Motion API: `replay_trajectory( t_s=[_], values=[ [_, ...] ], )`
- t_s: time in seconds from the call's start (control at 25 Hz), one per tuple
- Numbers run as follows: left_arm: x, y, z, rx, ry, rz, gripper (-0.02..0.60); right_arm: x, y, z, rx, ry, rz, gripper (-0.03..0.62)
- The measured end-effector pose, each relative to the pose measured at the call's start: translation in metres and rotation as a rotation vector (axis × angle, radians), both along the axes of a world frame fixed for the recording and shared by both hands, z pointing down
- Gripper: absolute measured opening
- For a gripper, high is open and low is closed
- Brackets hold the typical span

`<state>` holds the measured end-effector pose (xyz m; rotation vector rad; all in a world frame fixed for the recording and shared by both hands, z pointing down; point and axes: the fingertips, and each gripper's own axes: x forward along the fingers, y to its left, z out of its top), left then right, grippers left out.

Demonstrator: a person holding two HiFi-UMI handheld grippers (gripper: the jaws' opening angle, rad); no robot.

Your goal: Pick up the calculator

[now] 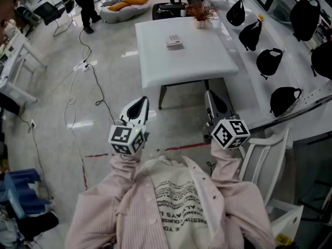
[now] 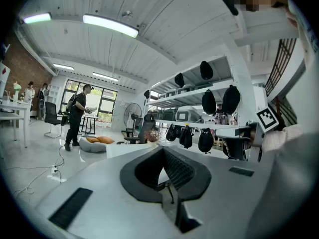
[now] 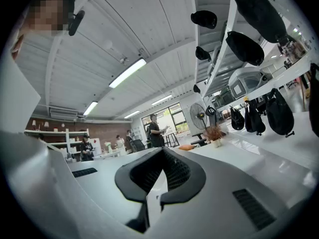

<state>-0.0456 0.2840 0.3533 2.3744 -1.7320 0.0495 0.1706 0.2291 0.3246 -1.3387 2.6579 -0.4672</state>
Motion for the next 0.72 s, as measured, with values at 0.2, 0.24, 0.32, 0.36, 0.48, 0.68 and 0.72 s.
replay_trajectory(
  t_s=[0.2, 0.24, 0.32, 0.36, 0.48, 0.68, 0.72],
  values=[
    [0.013, 0.002, 0.004, -0.011, 0.011, 0.006, 0.002, 0.007, 0.0, 0.004, -0.012, 0.041, -0.011, 0.0],
    [0.016, 0.003, 0.005, -0.014, 0.012, 0.008, 0.002, 0.007, 0.001, 0.006, -0.016, 0.055, -0.017, 0.0],
    [0.022, 0.004, 0.005, -0.017, 0.012, 0.013, 0.001, 0.009, 0.002, 0.007, -0.018, 0.057, -0.019, 0.0],
    [0.024, 0.005, 0.005, -0.017, 0.012, 0.014, 0.002, 0.011, 0.002, 0.006, -0.02, 0.049, -0.017, 0.0],
    [0.029, 0.006, 0.004, -0.015, 0.009, 0.014, 0.002, 0.015, 0.001, 0.006, -0.024, 0.035, -0.023, 0.0],
    [0.031, 0.008, 0.003, -0.009, 0.008, -0.001, 0.002, 0.015, 0.001, 0.008, -0.04, 0.008, -0.05, 0.003],
    [0.032, 0.009, 0.002, -0.007, 0.008, -0.004, 0.002, 0.015, 0.001, 0.009, -0.045, 0.007, -0.05, 0.005]
  ],
)
